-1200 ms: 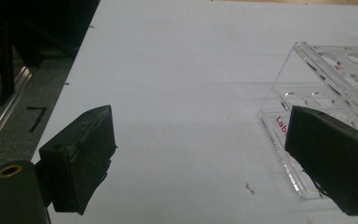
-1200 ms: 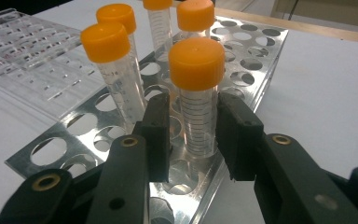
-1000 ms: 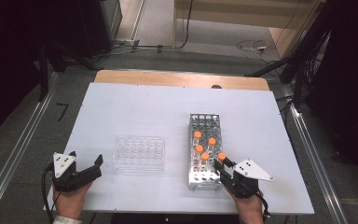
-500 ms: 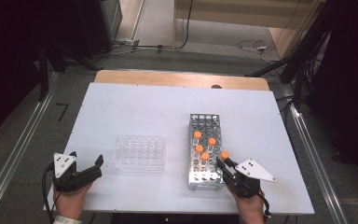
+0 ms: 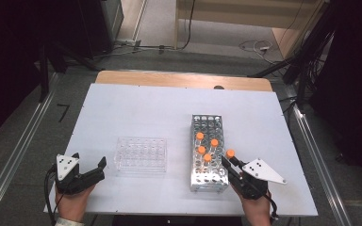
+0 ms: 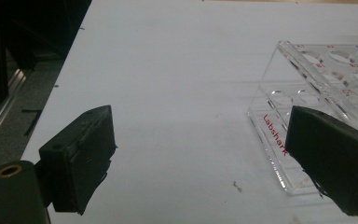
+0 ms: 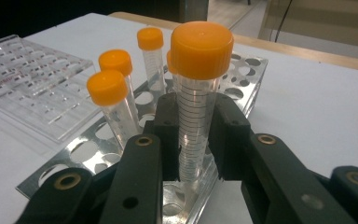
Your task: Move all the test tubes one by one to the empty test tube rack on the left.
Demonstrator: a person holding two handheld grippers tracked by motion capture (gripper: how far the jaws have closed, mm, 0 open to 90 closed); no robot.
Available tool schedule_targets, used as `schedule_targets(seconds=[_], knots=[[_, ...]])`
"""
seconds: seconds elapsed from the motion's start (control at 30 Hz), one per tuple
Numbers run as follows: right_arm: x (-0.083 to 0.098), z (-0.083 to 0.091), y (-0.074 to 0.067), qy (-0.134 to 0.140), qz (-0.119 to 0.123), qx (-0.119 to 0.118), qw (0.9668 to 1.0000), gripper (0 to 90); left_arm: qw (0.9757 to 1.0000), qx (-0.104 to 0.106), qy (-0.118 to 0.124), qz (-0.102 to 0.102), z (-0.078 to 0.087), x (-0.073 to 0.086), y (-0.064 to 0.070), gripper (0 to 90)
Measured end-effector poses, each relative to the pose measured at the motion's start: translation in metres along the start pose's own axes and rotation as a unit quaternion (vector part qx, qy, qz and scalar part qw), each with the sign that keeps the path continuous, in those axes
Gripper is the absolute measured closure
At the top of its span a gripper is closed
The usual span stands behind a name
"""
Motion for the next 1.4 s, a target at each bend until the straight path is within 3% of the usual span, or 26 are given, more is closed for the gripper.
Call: schedule_targets(seconds=[0.43, 0.77, 1.1, 1.2, 1.4], knots=[[-0.018, 0.023, -0.011, 0.031, 0.007, -0.012, 0.9994, 72.1, 0.9999, 0.008, 0.004, 0.004, 0.005, -0.005, 0.002, 8.1], [-0.024, 0.031, -0.036, 0.034, 0.0, -0.063, 0.9974, 72.1, 0.9998, 0.017, 0.011, 0.008, 0.01, -0.011, 0.006, 7.9], [-0.023, 0.009, -0.076, 0.012, 0.03, -0.104, 0.9941, 72.1, 0.9996, 0.018, 0.014, -0.016, 0.01, -0.015, 0.019, 7.9], [-0.025, 0.0, -0.088, 0.011, 0.038, -0.116, 0.9925, 72.1, 0.999, 0.014, 0.026, -0.034, 0.014, -0.019, 0.024, 8.0], [-0.031, -0.019, -0.112, 0.008, 0.045, -0.139, 0.9892, 72.1, 0.9985, 0.029, 0.035, -0.031, 0.02, -0.025, 0.027, 8.1]])
Point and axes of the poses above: each handheld gripper's, and its own axes: z roughly backward along the jaws, x roughly out of its underside, y roughly to its right, the point moved 5 cm from there along -z, roughly forward along the jaws, and after that the axes turned 4 degrees about y, right-handed, at the moved point
